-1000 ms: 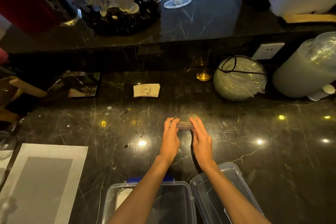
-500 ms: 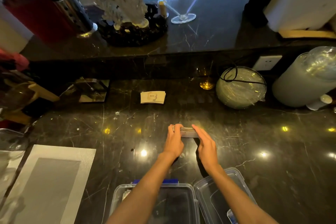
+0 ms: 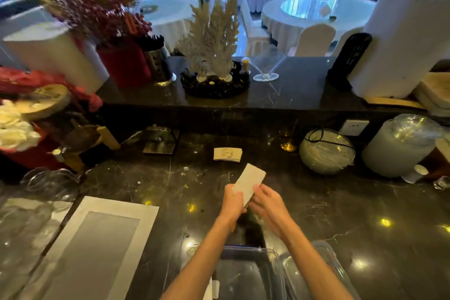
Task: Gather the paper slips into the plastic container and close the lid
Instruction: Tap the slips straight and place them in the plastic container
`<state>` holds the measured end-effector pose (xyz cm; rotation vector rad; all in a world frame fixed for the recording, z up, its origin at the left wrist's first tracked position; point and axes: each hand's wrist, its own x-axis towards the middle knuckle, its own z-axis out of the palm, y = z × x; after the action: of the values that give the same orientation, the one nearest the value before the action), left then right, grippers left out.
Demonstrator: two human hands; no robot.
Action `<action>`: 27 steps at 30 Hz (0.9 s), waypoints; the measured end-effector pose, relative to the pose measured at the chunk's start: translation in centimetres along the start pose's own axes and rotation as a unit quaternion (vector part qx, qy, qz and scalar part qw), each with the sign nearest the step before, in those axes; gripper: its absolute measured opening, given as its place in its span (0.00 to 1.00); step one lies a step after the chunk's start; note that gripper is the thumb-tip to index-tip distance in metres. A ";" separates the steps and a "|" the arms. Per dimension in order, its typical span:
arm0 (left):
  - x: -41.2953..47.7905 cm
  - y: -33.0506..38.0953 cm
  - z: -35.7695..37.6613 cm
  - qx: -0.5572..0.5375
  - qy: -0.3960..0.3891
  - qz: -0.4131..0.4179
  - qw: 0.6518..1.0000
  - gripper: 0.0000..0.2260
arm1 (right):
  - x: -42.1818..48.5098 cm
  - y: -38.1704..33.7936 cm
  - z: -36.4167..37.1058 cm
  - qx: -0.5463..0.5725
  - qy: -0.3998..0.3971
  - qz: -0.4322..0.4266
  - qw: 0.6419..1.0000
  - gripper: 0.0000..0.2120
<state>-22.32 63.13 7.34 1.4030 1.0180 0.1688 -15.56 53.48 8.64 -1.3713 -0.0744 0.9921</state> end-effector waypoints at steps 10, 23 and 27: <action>-1.2 -1.0 -7.1 -0.030 -0.062 0.028 0.997 0.20 | -2.0 -1.5 4.7 -0.346 -0.017 -0.054 0.936 0.22; 12.7 4.4 -9.7 -0.062 -0.013 0.055 0.996 0.14 | 10.0 -5.7 7.5 -0.397 0.088 -0.039 0.913 0.27; 18.4 4.0 -8.1 -0.100 0.000 0.005 0.995 0.16 | 16.3 -4.8 7.9 -0.299 0.165 0.036 0.939 0.22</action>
<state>-15.09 81.80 3.17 1.2262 0.9669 0.2707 -7.52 70.26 6.76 -2.0995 -0.0774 0.8130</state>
